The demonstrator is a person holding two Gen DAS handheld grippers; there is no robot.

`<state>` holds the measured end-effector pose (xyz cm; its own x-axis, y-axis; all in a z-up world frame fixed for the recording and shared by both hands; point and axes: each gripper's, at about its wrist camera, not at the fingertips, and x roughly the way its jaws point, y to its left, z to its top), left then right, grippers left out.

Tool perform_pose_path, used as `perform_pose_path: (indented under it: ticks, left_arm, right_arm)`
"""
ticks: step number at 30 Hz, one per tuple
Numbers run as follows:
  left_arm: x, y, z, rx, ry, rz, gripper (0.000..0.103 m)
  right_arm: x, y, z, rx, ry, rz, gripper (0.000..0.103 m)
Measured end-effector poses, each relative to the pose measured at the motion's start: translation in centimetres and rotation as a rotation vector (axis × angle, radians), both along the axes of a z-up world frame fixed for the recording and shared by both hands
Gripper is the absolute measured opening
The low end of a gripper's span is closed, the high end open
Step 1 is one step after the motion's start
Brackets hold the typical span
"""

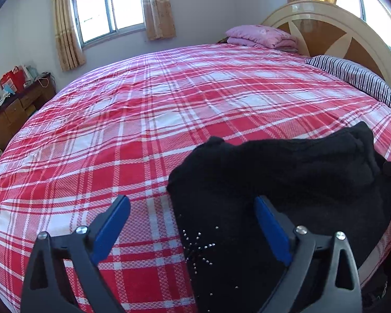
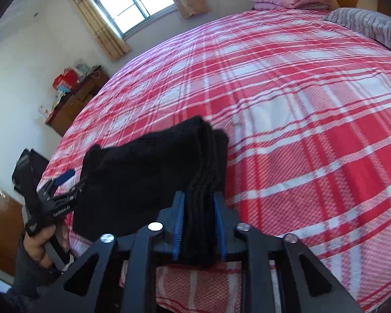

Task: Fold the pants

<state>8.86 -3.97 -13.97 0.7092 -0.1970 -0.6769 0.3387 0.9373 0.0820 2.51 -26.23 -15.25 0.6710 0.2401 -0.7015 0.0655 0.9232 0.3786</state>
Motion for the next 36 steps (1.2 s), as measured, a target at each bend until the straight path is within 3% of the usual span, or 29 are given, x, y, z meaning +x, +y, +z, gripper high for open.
perform_pose_path:
  ticks: [2,6,10,14,18,21,23,26,30,32,36]
  left_arm:
    - [0.0,0.0,0.2,-0.006,0.001,0.004,0.098]
    - [-0.2,-0.3,0.1,-0.001,0.003,0.003,0.098]
    - [-0.2,-0.3,0.1,0.004,0.001,0.003,0.098]
    - [-0.2,-0.3,0.0,-0.002,0.005,0.002,0.099]
    - [-0.2,-0.3,0.0,-0.006,0.009,0.002,0.099]
    - [-0.2,-0.3,0.1,-0.008,0.012,0.006,0.099]
    - [-0.2,-0.3,0.1,-0.004,0.011,0.004,0.099]
    - [-0.3,-0.3,0.1,-0.002,0.011,0.004,0.099]
    - [-0.3,-0.3,0.1,-0.003,0.011,0.003,0.099]
    - [-0.3,-0.4,0.1,-0.004,0.013,0.001,0.099]
    - [-0.5,-0.6,0.1,0.006,0.012,-0.004,0.1]
  right_arm:
    - [-0.2,-0.1,2.0,-0.043,-0.092,-0.028,0.033]
    - [0.8,1.1,4.5,-0.02,-0.217,0.07,0.036]
    - [4.2,1.8,3.5,0.089,-0.146,0.133,0.039]
    - [7.6,1.3,-0.4,0.122,0.007,0.119,0.039]
    - [7.0,0.9,0.1,0.129,-0.001,0.134,0.039]
    - [5.4,1.2,1.3,0.075,-0.035,0.107,0.041]
    - [3.8,2.1,2.1,0.032,-0.063,0.153,0.043]
    - [1.4,3.2,2.5,0.045,-0.078,0.247,0.043]
    - [-1.2,5.1,1.1,0.0,-0.028,0.361,0.044]
    - [-1.8,5.3,-0.3,-0.073,-0.005,0.355,0.044]
    - [-2.0,5.3,-1.0,-0.068,-0.021,0.359,0.044]
